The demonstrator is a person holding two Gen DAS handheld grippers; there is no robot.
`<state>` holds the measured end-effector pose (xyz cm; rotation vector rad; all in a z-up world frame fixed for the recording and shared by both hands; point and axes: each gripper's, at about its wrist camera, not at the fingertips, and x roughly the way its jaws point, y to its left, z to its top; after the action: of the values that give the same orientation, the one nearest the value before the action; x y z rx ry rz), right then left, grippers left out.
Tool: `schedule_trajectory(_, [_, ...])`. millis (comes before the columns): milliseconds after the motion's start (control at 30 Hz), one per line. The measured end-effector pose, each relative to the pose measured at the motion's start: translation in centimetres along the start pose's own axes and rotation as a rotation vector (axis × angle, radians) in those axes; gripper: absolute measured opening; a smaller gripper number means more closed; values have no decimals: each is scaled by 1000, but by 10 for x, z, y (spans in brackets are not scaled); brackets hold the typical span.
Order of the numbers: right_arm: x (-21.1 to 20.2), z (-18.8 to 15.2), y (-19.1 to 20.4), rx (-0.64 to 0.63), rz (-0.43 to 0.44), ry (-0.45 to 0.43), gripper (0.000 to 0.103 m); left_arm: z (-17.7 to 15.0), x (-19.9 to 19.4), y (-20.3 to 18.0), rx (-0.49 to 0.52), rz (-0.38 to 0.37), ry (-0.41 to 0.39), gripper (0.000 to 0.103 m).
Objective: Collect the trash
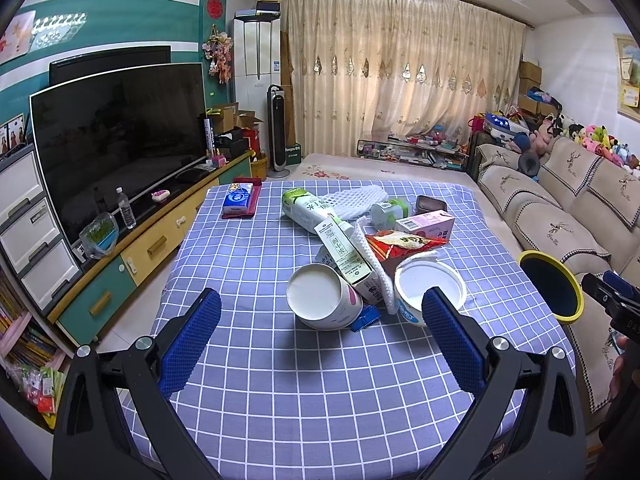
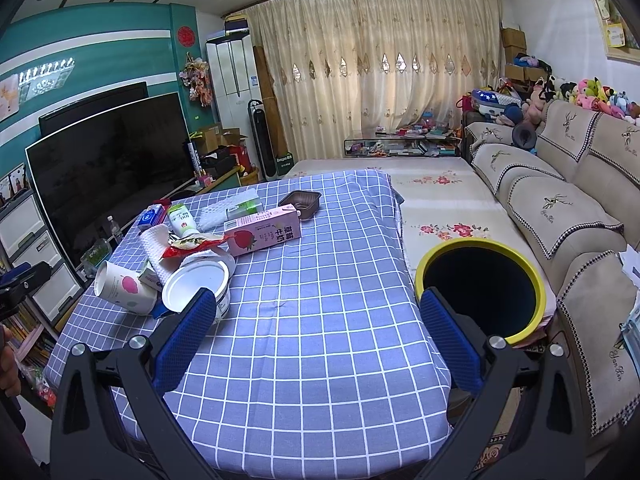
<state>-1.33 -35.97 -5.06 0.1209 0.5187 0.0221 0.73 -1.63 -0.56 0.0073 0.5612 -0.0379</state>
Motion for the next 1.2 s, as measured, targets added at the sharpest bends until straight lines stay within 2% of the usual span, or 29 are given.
schedule_trajectory(800, [14, 1, -2, -2, 6, 32, 97, 1, 4, 0, -1, -1, 4, 99])
schedule_trajectory(1200, [79, 21, 43, -80, 124, 153, 97, 5, 30, 15, -30, 4, 39, 99])
